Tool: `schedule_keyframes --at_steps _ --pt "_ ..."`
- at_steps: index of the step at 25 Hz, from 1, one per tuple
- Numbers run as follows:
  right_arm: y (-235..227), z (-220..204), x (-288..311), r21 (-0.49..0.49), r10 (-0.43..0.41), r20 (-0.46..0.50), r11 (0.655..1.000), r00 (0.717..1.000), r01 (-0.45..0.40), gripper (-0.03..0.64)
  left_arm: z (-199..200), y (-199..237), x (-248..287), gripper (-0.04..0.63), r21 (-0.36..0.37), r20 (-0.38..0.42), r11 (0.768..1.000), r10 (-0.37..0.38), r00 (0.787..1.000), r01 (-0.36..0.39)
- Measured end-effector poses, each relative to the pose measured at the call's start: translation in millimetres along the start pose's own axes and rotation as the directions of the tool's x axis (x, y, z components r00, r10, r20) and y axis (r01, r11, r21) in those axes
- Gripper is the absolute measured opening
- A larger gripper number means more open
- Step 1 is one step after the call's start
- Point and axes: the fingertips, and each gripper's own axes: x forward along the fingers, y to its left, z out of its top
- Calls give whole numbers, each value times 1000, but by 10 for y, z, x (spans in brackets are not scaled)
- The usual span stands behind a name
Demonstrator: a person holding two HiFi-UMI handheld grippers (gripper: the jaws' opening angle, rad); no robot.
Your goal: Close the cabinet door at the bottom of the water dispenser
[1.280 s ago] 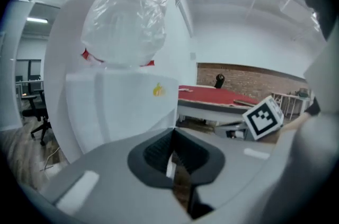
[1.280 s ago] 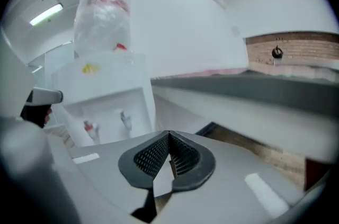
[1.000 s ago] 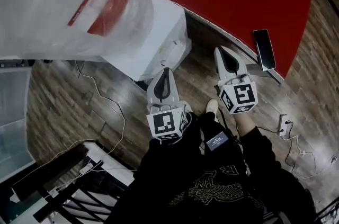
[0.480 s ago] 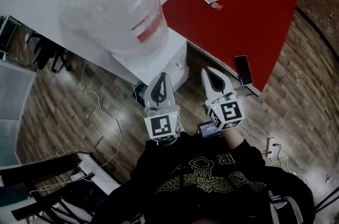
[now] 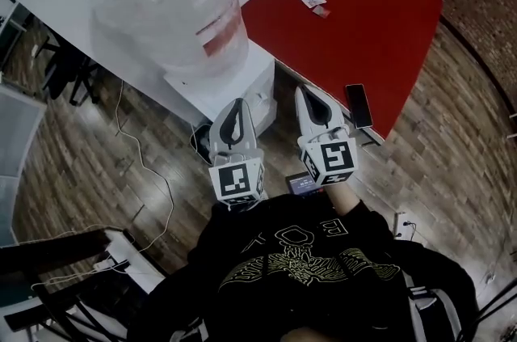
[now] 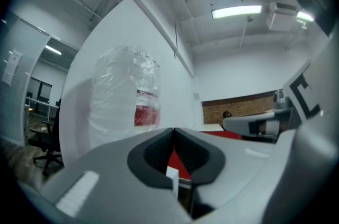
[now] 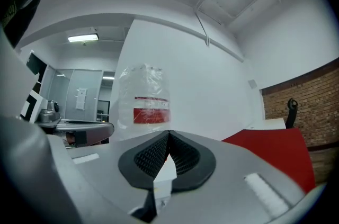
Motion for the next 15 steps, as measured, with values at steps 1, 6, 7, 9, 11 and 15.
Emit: schedule_keyframes --at_steps 1,6,7,9,11,15 --pt "8 20 -6 0 -1 -4 1000 1000 1 -2 27 4 -15 8 -1 0 1000 0 1000 0" --pt "31 -6 -9 32 17 -8 999 1000 -17 -2 56 -14 -7 8 7 -1 1000 4 1000 -4" --pt "39 -7 -12 38 23 -8 999 1000 -23 -2 68 -31 1 6 10 3 1000 4 1000 -4" --pt "44 -16 -25 28 36 -3 999 999 -36 -2 60 -74 23 8 15 9 1000 6 1000 -6" --pt "0 -128 2 25 46 1 999 999 -46 -2 -62 -106 79 8 21 5 1000 12 1000 -12" --pt "-74 -487 113 50 57 -1 997 998 -57 -2 -406 -82 169 8 33 -15 999 27 1000 -27"
